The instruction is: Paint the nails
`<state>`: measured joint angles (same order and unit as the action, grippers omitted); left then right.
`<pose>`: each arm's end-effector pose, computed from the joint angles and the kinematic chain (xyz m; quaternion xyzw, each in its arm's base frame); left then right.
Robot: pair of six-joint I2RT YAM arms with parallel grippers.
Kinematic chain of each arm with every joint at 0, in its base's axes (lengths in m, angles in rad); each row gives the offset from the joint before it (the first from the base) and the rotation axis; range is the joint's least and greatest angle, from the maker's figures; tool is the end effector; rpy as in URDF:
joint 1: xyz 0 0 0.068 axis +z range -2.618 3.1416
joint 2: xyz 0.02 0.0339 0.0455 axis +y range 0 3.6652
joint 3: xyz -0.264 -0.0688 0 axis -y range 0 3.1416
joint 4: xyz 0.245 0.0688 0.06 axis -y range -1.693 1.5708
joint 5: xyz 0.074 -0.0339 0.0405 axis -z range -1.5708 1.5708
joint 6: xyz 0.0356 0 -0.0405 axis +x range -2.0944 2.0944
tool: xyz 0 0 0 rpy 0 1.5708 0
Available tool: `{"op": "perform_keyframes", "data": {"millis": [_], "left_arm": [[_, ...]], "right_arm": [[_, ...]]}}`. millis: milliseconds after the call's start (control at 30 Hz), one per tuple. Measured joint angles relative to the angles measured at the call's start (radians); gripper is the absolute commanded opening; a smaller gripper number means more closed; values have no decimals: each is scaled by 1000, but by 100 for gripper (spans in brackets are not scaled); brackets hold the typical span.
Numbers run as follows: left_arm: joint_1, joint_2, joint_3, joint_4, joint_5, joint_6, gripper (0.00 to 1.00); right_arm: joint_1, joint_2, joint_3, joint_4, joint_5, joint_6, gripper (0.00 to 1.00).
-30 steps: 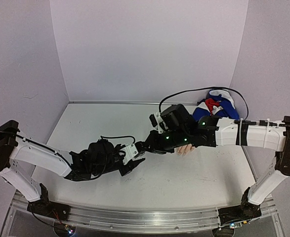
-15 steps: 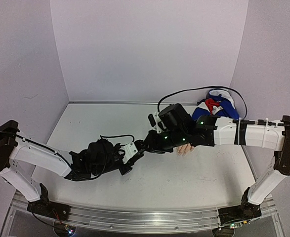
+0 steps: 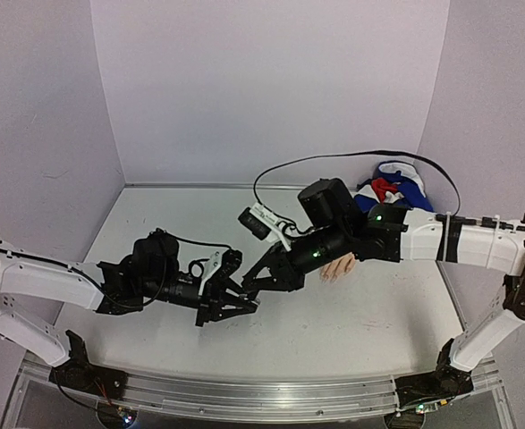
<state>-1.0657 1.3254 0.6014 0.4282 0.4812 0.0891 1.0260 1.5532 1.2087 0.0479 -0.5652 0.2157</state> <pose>0.1211 -0.2531 0.2215 0.5448 0.5765 -0.4403 0.4207 0.1732 0.3227 0.3208 -0.4567 0.6441 0.5146 0.3343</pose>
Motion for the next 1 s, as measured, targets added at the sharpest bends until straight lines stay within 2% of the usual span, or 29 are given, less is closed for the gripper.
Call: {"op": "perform_keyframes", "data": {"millis": [67, 133, 200, 267, 367, 467, 600, 733, 867, 933, 1000], "left_arm": [[14, -17, 7, 2, 108, -49, 0], [19, -41, 7, -3, 137, -77, 0], [19, -60, 7, -10, 112, -91, 0], [19, -72, 6, -9, 40, -95, 0], [14, -96, 6, -1, -148, -97, 0], [9, -114, 6, 2, -360, -94, 0], [9, -106, 12, -12, -591, -87, 0], [6, -70, 58, -48, -735, -87, 0], [1, -57, 88, -71, -803, -90, 0], [-3, -56, 95, -82, -824, -92, 0], [-5, -56, 98, -91, -835, -93, 0]], "right_arm": [[3, -12, 4, 18, -63, -49, 0], [5, -14, 8, 40, -83, -68, 1], [8, -23, 10, 58, -45, -59, 21], [13, -35, 12, 70, 48, -20, 52], [16, -54, 11, 75, 257, 89, 69], [11, -79, 3, 79, 396, 201, 78], [10, -88, 2, 93, 524, 344, 79], [38, -8, 68, 96, 637, 446, 74], [72, 90, 153, 103, 716, 488, 60], [86, 137, 204, 97, 750, 493, 48], [95, 173, 251, 98, 781, 500, 43]]}}
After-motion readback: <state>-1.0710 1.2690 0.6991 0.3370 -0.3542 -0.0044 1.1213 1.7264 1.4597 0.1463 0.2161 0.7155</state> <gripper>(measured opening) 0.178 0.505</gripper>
